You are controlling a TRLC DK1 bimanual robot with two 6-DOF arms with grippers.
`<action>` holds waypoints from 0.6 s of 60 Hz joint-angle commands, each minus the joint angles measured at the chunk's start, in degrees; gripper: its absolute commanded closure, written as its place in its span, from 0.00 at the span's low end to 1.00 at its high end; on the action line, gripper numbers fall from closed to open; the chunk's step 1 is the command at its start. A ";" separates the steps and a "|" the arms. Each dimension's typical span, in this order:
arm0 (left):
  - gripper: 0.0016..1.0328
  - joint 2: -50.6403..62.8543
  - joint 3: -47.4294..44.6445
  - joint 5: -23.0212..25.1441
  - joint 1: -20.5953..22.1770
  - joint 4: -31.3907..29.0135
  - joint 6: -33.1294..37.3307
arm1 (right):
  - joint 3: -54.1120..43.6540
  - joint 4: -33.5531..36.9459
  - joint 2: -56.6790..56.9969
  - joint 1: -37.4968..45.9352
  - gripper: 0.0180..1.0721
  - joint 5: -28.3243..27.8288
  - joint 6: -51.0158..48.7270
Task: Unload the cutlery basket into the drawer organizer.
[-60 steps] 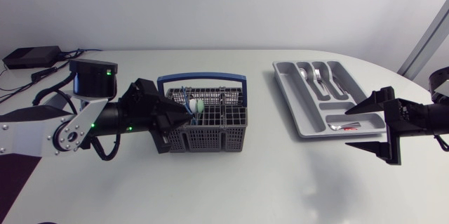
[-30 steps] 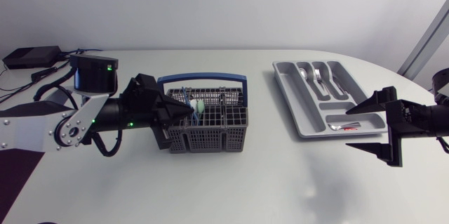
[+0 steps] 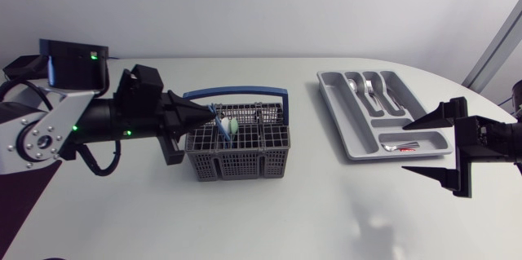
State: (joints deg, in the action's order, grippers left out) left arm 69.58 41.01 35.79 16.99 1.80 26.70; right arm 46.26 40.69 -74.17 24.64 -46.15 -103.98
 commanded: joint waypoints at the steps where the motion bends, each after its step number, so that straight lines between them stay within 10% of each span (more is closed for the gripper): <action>1: 0.90 -3.58 2.76 1.04 -0.91 -2.24 -1.39 | -1.08 0.97 2.45 -1.35 0.04 -1.13 2.38; 36: 0.90 -11.84 11.19 3.76 1.64 -13.14 -11.93 | -0.82 -0.96 19.33 -16.21 0.05 -4.74 37.36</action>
State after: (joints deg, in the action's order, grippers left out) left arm 57.74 49.74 38.79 16.64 -10.90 18.50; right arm 46.26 40.69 -57.19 10.41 -49.78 -74.54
